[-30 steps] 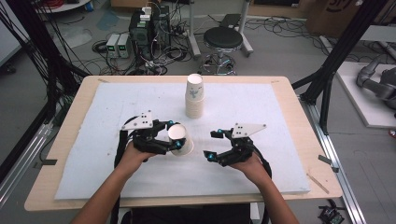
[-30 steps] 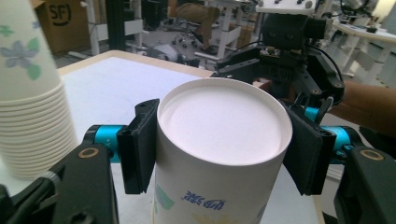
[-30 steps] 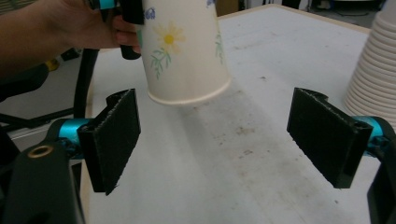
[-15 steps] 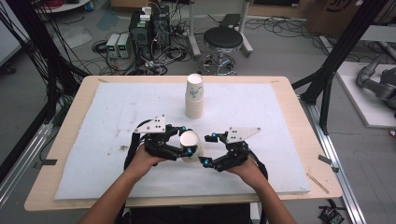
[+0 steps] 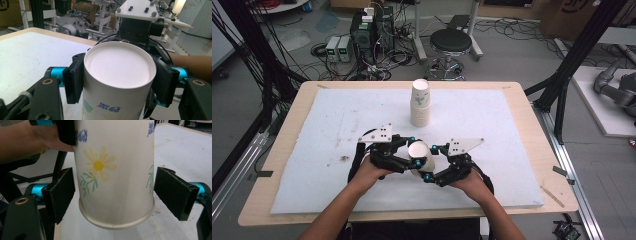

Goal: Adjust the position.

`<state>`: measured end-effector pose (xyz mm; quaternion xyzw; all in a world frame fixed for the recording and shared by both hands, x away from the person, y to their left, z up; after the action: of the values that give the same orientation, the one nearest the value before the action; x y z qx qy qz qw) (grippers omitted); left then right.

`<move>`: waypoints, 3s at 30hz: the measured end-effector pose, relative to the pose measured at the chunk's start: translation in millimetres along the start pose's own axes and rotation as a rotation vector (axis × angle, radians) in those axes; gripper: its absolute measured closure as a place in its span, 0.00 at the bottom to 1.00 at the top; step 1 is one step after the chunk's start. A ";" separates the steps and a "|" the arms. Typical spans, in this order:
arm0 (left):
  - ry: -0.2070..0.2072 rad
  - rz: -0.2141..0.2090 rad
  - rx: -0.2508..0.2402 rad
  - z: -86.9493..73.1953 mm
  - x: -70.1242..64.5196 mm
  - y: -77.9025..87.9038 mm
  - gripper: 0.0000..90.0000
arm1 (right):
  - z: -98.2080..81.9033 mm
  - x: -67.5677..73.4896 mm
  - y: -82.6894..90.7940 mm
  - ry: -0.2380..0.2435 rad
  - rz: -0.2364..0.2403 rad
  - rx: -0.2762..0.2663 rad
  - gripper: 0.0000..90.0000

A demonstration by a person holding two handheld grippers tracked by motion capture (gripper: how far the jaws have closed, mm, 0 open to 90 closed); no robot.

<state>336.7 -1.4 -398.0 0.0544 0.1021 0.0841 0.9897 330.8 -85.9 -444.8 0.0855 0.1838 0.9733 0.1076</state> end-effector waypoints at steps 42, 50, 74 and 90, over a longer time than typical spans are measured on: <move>-0.089 0.034 0.213 -10.8 0.7 19.2 0.19 | -6.4 -2.5 1.3 0.141 0.040 0.259 0.43; -0.105 0.025 0.276 -16.3 1.0 17.7 0.19 | -4.6 -3.6 2.7 0.203 0.039 0.393 0.42; -0.111 -0.064 0.463 -38.9 -1.8 7.5 0.40 | -17.9 2.7 -4.6 0.242 0.062 0.605 0.42; -0.078 -0.045 0.232 -20.4 -2.5 22.4 0.42 | -2.8 -0.7 15.6 0.159 0.034 0.357 0.19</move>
<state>326.5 22.0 -414.6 0.1697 0.0736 0.0473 0.9816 328.1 -101.2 -441.5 0.0294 0.3599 0.9306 0.0595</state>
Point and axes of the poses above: each handheld gripper's, and its own axes: y roughly backward along the jaws, z roughly out of its top, x roughly to its left, the point moved 9 cm from there along -y, roughly forward along the jaws
